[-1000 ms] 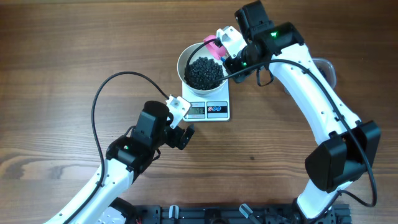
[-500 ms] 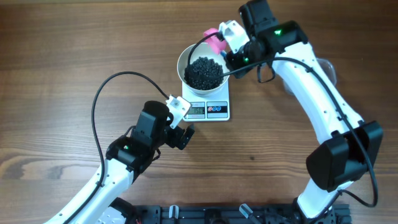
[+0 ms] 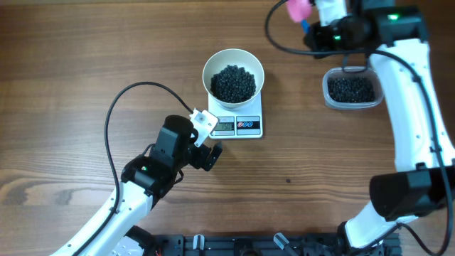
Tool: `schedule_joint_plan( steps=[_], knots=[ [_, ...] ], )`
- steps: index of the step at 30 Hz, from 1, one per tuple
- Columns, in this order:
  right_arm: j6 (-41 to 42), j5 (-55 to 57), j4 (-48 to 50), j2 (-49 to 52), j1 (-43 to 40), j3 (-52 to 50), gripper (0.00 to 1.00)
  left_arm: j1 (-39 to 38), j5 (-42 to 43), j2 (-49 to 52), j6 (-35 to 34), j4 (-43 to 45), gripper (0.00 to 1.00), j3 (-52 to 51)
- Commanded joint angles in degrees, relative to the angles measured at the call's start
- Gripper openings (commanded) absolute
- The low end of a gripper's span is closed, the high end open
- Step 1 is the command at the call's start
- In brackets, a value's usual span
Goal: Scoop item into bowl and weigh 150g on scale
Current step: 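Move the pink scoop back to the bean tub and lower it in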
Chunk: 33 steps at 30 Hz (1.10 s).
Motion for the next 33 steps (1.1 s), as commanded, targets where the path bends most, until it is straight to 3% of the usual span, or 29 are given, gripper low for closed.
schedule_joint_plan(
  steps=[1,12,19,33],
  knots=[
    [2.1,-6.3,-0.4,-2.3,-4.7,1.6,0.04,0.5,-0.3,0.0,0.3,0.0,1.00,-0.2],
    [9.8,-22.6,-7.1,-2.9,-19.7,1.6,0.04,0.5,-0.3,0.0,0.3,0.0,1.00,-0.2],
    [12.0,-21.6,-26.0,-2.1,-26.2,1.5,0.04,0.5,-0.3,0.0,0.3,0.0,1.00,-0.2],
    [13.9,-21.1,-19.7,0.7,-27.5,-11.6,0.04,0.5,-0.3,0.0,0.3,0.0,1.00,-0.2]
  ],
)
